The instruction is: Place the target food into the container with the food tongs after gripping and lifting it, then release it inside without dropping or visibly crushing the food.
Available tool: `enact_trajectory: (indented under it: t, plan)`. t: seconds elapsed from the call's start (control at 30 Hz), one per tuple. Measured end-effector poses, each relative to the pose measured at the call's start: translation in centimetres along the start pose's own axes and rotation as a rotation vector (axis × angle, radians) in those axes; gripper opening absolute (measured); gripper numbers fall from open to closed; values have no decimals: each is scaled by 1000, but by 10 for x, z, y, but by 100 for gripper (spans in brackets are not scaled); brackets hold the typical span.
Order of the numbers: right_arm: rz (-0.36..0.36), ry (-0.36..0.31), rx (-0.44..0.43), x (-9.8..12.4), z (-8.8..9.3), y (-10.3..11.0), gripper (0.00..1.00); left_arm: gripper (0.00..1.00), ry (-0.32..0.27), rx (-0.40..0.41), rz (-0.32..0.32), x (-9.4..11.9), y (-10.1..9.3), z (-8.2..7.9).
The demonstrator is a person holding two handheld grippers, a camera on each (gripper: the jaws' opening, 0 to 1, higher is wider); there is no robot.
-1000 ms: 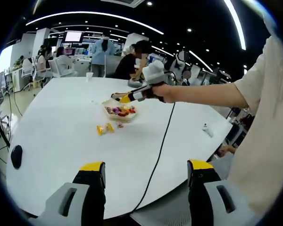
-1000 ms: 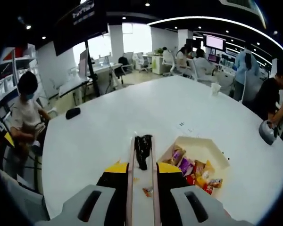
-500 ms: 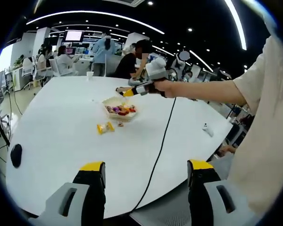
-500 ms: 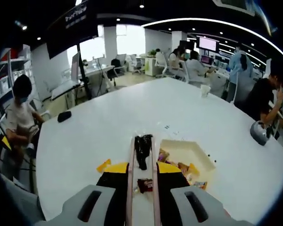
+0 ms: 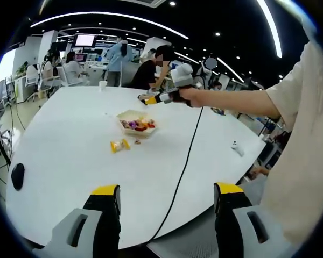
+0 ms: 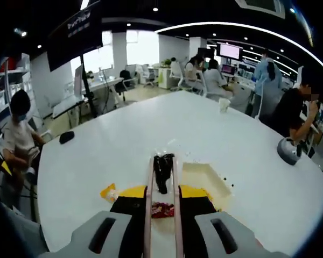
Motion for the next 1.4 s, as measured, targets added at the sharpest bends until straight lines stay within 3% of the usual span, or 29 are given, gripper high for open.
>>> enact_trajectory:
  t: [0.43,1.4]
  plan:
    - [29,-8,-16,2,-3,-26,20,70,7,7,4,-5,1,2]
    - [77,-7,-7,18,-4,-51,20,70,8,3,13,-8,0,-3]
Point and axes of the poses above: the point that each gripper's makers call its tool centre point, and the gripper's own axes: x roughly backward along the fingers, y roughly to its left, z roughly out of its underside, the point moved 4 cm from there along x, roughly backward along the fingers, and after that the axes turned 14 degrees about y, right-handed, at the moved point
